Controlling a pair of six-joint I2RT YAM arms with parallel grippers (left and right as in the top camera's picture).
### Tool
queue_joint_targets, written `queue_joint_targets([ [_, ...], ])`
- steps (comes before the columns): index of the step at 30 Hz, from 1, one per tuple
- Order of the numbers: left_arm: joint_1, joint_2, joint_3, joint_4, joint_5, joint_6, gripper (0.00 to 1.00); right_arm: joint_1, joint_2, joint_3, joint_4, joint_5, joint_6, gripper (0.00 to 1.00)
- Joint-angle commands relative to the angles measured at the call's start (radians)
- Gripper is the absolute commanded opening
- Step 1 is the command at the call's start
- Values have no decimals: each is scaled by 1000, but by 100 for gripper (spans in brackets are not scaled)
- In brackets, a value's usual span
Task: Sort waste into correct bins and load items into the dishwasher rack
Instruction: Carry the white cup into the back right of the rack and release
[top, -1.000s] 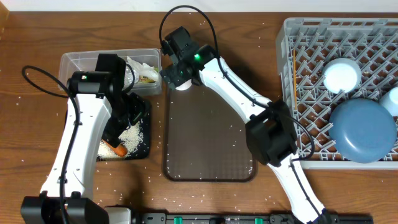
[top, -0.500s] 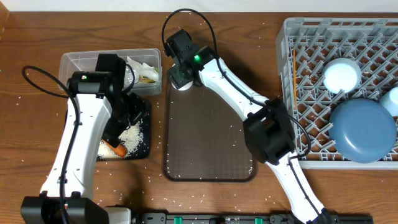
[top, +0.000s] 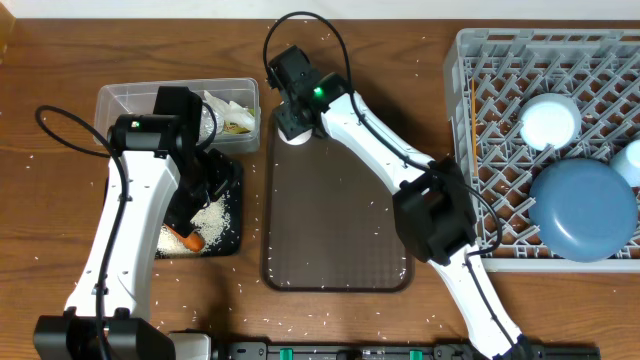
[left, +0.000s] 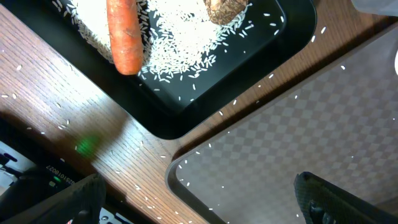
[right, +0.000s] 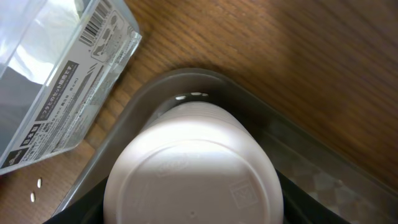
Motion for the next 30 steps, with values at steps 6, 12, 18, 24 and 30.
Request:
queue_joint_targets([
  [6, 2, -12, 4, -6, -20, 10, 98, -90, -195, 1, -56, 11, 27, 48],
  [12, 2, -12, 4, -6, -20, 10, 98, -218, -314, 1, -121, 11, 27, 49],
  [18, 2, -12, 4, -6, -20, 10, 98, -461, -415, 1, -167, 14, 23, 51],
  [24, 2, -12, 4, -6, -20, 10, 98, -752, -457, 1, -195, 13, -18, 55],
  [30, 2, -12, 4, -6, -20, 10, 98, -987, -436, -1, -218, 10, -80, 57],
])
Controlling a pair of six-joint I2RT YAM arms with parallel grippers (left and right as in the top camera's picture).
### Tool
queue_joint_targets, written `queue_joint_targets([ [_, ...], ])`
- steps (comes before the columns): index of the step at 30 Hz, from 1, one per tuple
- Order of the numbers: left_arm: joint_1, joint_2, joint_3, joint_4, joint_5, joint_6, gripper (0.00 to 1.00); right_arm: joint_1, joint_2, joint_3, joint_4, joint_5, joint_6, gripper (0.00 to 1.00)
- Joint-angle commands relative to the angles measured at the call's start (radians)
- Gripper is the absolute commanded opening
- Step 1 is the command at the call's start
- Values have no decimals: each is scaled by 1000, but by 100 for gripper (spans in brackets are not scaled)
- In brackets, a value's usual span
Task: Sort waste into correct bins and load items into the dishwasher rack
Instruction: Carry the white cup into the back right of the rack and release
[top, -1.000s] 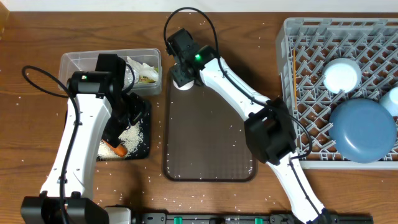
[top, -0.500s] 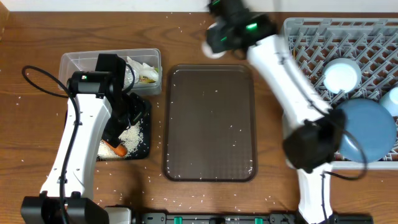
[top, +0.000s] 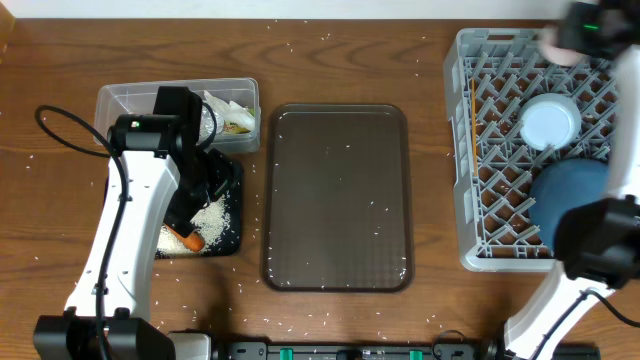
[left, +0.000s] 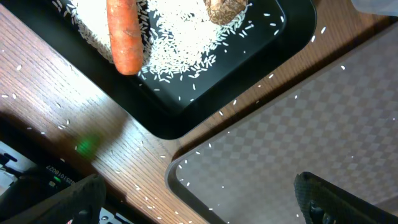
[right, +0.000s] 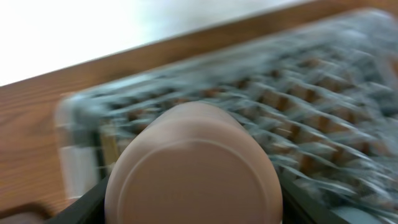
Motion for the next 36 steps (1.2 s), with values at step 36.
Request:
queue_joint_targets([
  [36, 2, -12, 4, -6, -20, 10, 98, -180, -153, -84, -38, -262, 71, 95],
])
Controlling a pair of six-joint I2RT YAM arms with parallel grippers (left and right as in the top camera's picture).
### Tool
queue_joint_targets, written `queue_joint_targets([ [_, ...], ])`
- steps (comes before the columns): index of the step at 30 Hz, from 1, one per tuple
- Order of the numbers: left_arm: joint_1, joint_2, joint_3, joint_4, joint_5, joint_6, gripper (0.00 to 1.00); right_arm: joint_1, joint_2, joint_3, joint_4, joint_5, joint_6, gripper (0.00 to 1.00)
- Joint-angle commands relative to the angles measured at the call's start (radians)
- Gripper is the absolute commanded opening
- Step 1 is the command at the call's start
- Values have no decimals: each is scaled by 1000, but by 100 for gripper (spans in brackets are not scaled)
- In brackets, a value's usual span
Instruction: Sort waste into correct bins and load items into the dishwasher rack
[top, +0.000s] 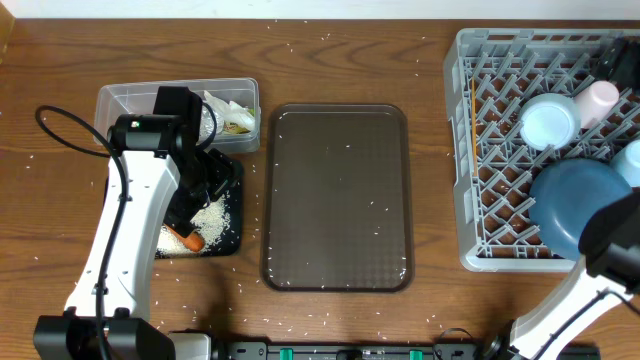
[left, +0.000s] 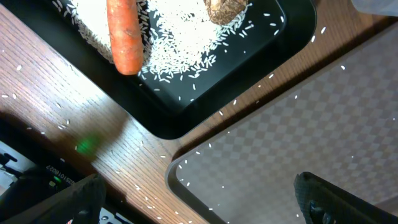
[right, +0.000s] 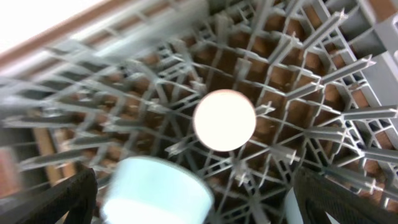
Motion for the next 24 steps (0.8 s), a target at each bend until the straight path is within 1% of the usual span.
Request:
queue_joint_targets([
  [1, 2, -12, 4, -6, -20, 10, 98, 8, -189, 7, -42, -130, 81, 94],
  [5, 2, -12, 4, -6, -20, 10, 98, 8, -328, 7, -207, -163, 122, 94],
  [8, 2, -12, 4, -6, -20, 10, 98, 10, -418, 6, -377, -166, 122, 92],
  [10, 2, -12, 4, -6, -20, 10, 98, 21, -475, -1, -476, -166, 121, 93],
  [12, 2, -12, 4, -6, -20, 10, 98, 42, -535, -20, -541, -166, 112, 92],
  [15, 2, -12, 4, -6, -20, 10, 98, 100, -648, -95, -558, -165, 98, 92],
  [18, 2, -12, 4, -6, -20, 10, 98, 172, -783, -229, -502, -164, 88, 90],
  [19, 2, -12, 4, -6, -20, 10, 98, 190, -822, -273, -479, -165, 88, 99],
  [22, 2, -12, 4, -6, -20, 10, 98, 216, -928, -390, -426, -165, 89, 99],
  [24, 2, -12, 4, -6, -20, 10, 98, 216, -973, -443, -424, -166, 88, 99],
])
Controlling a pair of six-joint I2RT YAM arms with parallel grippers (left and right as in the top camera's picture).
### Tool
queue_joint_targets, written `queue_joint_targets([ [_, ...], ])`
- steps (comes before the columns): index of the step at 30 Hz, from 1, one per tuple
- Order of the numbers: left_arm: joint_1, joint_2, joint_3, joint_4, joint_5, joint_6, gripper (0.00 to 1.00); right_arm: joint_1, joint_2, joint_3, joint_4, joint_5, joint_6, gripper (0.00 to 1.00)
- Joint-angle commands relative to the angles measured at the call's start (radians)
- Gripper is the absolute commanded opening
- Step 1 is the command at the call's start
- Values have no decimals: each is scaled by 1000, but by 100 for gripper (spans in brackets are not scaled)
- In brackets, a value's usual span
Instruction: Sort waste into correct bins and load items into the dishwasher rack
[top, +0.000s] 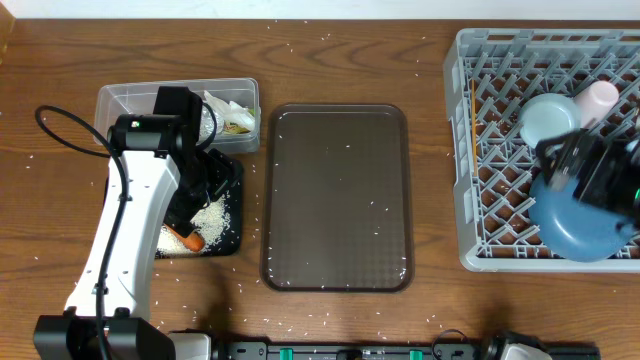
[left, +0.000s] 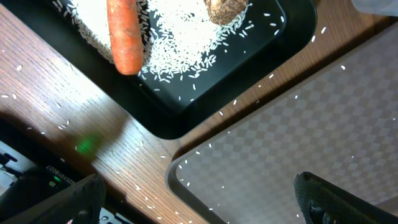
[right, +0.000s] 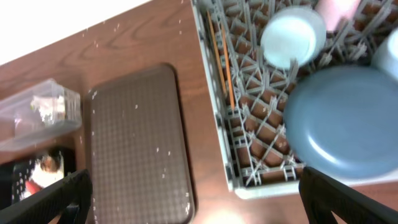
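A pink cup (top: 601, 99) stands in the grey dishwasher rack (top: 482, 150) at the back right, beside a light blue cup (top: 546, 118) and a blue bowl (top: 578, 215). In the right wrist view the same pink cup (right: 340, 11) sits at the top edge. High above the rack's front, my right gripper (right: 199, 208) is open and holds nothing. My left gripper (left: 199, 202) is open too, over the corner of the black bin (left: 186, 106), where a carrot (left: 124, 34) lies on rice.
A bare brown tray (top: 335, 195) speckled with rice grains lies in the middle. A clear bin (top: 150, 98) with scraps stands behind the black bin (top: 225, 215). Orange chopsticks (right: 221, 59) lie in the rack's left side. Rice is scattered over the wooden table.
My right gripper was low over the rack, right above the pink cup. Now it is high and nearer the front, seeing the tray and rack together. The left arm has not moved.
My right gripper was shut on the pink cup at the tray's far left corner. Then it held the cup over the rack's far edge. Then the cup stood in the rack with the gripper open above it. Now the gripper is up and away.
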Motion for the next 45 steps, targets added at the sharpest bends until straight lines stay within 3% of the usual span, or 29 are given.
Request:
queue_joint_targets([
  [1, 2, -12, 4, -6, -19, 10, 98, 13, -69, -84, 1, 1, -5, 99],
  [11, 2, -12, 4, -6, -19, 10, 98, 13, -119, -110, -122, 2, -5, 99],
  [33, 2, -12, 4, -6, -19, 10, 98, 13, -118, -110, -119, 3, -4, 99],
  [45, 1, -12, 4, -6, -19, 10, 98, 53, -177, -110, -199, 2, -5, 99],
])
